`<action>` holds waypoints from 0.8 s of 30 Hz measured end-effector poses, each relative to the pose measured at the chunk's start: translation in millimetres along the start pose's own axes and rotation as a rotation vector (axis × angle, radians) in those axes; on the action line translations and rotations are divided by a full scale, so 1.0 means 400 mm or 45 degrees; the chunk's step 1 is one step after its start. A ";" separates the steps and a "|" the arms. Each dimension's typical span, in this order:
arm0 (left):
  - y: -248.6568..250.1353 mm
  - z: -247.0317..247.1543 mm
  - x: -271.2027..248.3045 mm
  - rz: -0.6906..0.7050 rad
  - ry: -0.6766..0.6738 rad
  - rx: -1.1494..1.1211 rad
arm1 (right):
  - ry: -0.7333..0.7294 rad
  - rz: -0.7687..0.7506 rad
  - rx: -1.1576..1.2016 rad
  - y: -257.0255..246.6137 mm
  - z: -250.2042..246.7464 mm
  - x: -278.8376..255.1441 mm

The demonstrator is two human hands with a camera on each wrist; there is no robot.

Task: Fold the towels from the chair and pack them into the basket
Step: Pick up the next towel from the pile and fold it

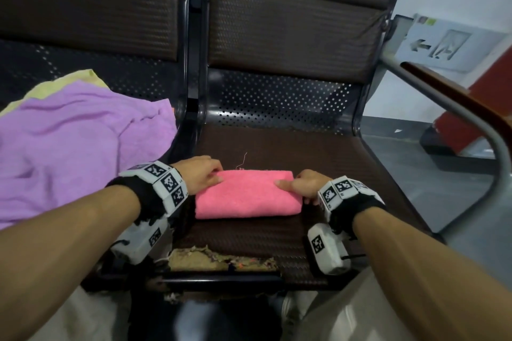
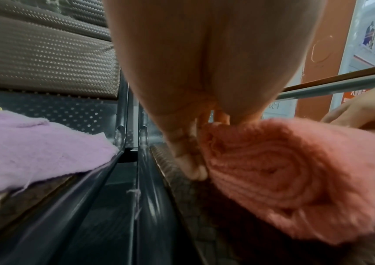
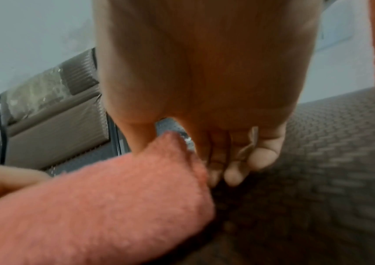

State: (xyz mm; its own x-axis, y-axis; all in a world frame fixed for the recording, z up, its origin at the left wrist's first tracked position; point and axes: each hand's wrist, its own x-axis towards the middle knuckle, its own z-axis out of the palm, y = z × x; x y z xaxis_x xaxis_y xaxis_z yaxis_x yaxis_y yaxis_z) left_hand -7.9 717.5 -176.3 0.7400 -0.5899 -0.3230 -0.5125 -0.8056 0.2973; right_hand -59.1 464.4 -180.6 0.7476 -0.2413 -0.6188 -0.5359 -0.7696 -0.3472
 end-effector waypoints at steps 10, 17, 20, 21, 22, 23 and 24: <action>0.067 -0.078 -0.089 0.195 0.248 -0.566 | 0.216 -0.699 0.448 -0.125 -0.059 -0.195; 0.188 -0.195 -0.218 0.290 0.241 -0.734 | 0.318 -1.062 0.510 -0.137 -0.181 -0.488; 0.281 -0.225 -0.278 0.325 0.292 -0.834 | 0.446 -1.065 0.678 -0.066 -0.224 -0.586; 0.317 -0.234 -0.294 0.342 0.301 -0.816 | 0.489 -1.067 0.743 -0.035 -0.233 -0.614; 0.356 -0.242 -0.309 0.354 0.305 -0.738 | 0.530 -1.072 0.804 -0.002 -0.239 -0.641; 0.396 -0.250 -0.321 0.357 0.307 -0.617 | 0.575 -1.079 0.857 0.035 -0.242 -0.666; 0.436 -0.257 -0.332 0.353 0.305 -0.485 | 0.625 -1.081 0.912 0.075 -0.242 -0.687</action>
State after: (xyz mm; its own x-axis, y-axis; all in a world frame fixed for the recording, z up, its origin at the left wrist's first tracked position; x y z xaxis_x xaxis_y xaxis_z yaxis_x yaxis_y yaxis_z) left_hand -150.7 660.9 10.6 0.7010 -0.7130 0.0153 -0.5414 -0.5181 0.6622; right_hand -242.8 450.3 47.3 0.9520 -0.1366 0.2741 0.2176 -0.3281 -0.9192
